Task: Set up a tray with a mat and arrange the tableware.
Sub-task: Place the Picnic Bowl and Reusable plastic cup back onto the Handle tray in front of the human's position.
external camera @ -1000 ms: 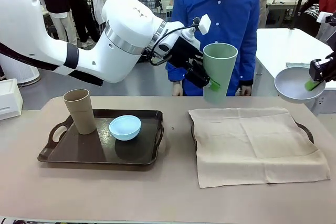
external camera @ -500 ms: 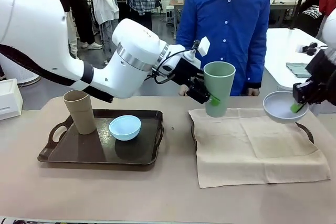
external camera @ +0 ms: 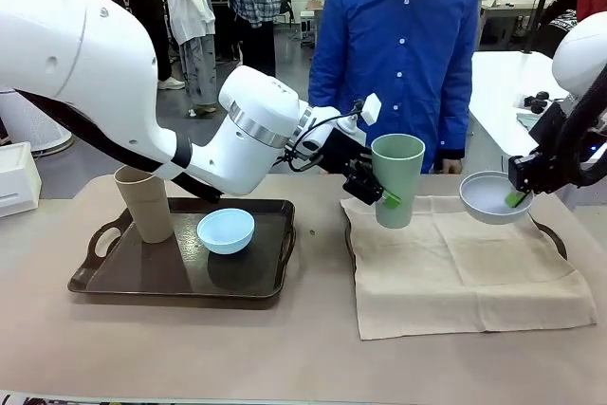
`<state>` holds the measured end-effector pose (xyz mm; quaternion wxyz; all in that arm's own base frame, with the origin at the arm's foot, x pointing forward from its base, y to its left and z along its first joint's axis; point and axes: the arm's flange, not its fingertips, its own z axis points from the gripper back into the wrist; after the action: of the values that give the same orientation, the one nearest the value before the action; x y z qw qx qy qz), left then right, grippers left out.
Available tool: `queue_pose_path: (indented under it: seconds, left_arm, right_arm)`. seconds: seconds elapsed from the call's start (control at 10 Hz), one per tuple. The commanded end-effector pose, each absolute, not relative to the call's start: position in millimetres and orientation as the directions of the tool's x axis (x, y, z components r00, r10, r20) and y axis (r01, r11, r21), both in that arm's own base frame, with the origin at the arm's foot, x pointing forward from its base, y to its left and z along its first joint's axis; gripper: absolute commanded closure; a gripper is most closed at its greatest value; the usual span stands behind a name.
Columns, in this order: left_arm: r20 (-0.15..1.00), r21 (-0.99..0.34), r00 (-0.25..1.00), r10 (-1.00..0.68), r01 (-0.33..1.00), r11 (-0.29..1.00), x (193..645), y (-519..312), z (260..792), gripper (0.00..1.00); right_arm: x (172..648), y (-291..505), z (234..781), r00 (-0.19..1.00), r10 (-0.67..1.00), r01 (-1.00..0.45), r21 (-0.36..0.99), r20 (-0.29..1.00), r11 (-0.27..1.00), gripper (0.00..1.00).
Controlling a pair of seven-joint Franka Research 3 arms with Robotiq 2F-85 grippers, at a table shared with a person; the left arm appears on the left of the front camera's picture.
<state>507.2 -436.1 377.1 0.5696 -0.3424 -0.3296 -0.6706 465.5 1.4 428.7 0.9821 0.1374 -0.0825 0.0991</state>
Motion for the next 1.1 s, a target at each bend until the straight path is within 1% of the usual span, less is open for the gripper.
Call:
queue_pose_path:
  seconds: [0.0, 0.4, 0.7, 1.0]
  left_arm:
    - [0.849, 0.103, -0.155, -0.506, 0.986, -0.130, 517.1, -444.5, 367.7, 0.16]
    - [0.832, 0.131, -0.195, -0.520, 0.979, -0.158, 526.4, -457.3, 343.1, 0.16]
    - [0.821, 0.149, -0.233, -0.521, 0.969, -0.197, 531.4, -467.6, 330.7, 0.16]
    - [0.812, 0.160, -0.245, -0.530, 0.966, -0.201, 533.9, -469.0, 323.6, 0.16]
  right_arm:
    - [486.7, -9.5, 413.3, 0.958, 0.185, -0.246, 0.298, 0.219, 0.922, 0.93]
    - [502.8, -19.8, 382.1, 0.959, 0.176, -0.242, 0.317, 0.221, 0.917, 0.93]
    - [506.5, -22.7, 363.5, 0.962, 0.174, -0.236, 0.314, 0.213, 0.920, 0.93]
    - [508.6, -22.3, 343.2, 0.965, 0.170, -0.226, 0.309, 0.199, 0.924, 0.93]
